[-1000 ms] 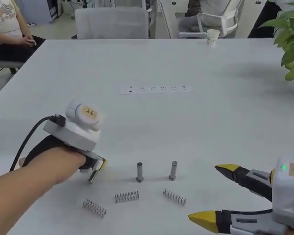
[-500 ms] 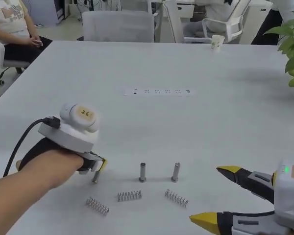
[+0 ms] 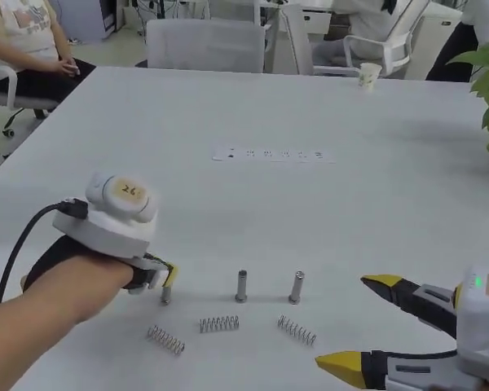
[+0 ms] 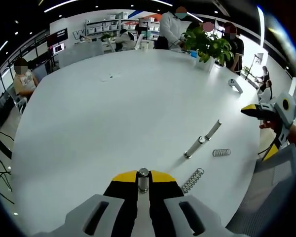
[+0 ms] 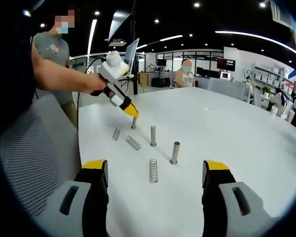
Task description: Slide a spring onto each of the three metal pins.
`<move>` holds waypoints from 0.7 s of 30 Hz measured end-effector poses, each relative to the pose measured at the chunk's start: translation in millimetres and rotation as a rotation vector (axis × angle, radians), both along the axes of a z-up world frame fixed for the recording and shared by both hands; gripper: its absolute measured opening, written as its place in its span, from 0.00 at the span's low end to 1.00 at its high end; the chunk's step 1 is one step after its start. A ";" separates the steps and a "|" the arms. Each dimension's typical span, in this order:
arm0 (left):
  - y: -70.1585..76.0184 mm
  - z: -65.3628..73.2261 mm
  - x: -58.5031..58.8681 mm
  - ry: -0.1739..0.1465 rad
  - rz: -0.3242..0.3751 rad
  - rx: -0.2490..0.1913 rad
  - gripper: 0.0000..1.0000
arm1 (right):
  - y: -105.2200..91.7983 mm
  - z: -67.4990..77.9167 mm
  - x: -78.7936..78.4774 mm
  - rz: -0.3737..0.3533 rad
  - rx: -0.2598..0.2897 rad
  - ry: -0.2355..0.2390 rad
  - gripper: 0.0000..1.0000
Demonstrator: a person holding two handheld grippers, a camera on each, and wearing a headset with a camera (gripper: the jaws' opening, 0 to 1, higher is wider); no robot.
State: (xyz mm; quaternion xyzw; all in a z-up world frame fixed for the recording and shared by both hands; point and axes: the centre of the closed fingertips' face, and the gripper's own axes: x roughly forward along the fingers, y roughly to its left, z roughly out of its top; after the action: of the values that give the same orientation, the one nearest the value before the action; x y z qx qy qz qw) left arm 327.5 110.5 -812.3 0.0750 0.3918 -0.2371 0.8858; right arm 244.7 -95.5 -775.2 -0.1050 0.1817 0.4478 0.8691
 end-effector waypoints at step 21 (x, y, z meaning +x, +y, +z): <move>-6.3 1.3 -10.1 0.016 -0.007 -0.003 0.00 | 0.0 -1.3 -1.4 0.004 -0.005 0.004 0.78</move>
State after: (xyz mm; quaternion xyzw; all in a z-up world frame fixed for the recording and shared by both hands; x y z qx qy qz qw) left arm 317.4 104.1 -811.0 0.0731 0.3983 -0.2416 0.8819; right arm 243.2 -95.5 -776.5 -0.1064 0.1845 0.4493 0.8676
